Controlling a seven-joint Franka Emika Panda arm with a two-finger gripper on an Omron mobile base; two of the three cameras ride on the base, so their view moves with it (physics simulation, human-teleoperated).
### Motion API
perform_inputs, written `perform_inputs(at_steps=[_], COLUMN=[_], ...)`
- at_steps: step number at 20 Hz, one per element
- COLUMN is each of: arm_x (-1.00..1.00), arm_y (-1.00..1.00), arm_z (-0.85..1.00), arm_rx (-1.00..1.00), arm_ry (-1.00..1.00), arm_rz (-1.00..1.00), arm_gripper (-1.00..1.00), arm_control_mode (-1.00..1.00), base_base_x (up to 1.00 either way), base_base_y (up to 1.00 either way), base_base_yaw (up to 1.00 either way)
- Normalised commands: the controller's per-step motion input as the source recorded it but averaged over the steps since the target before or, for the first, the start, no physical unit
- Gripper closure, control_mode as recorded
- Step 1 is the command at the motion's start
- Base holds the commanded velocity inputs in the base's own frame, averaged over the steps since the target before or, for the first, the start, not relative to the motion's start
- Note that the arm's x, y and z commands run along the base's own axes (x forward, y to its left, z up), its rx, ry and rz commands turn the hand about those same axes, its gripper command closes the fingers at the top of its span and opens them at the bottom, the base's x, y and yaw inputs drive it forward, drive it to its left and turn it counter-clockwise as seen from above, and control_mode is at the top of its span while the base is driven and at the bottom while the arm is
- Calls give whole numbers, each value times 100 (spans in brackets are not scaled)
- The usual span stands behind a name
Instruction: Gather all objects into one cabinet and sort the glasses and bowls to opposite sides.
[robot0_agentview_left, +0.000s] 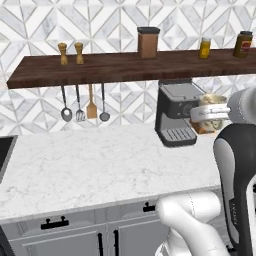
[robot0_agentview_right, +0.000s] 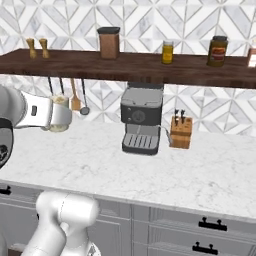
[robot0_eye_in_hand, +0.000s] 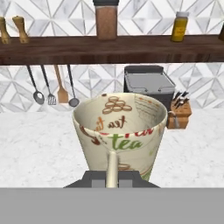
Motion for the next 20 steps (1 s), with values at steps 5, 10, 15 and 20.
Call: perform_inputs(at_steps=[5,10,15,20], arm_x=[0,0,0,0], arm_y=[0,0,0,0], arm_z=[0,0,0,0], arm_rx=[0,0,0,0], arm_ry=[0,0,0,0], arm_rz=[0,0,0,0], arm_gripper=[100,100,100,100], arm_control_mode=[100,100,100,100], base_base_x=[-100,-77,-52,-45], base_base_y=[34,71,80,87], base_base_yaw=[30,57,77,79])
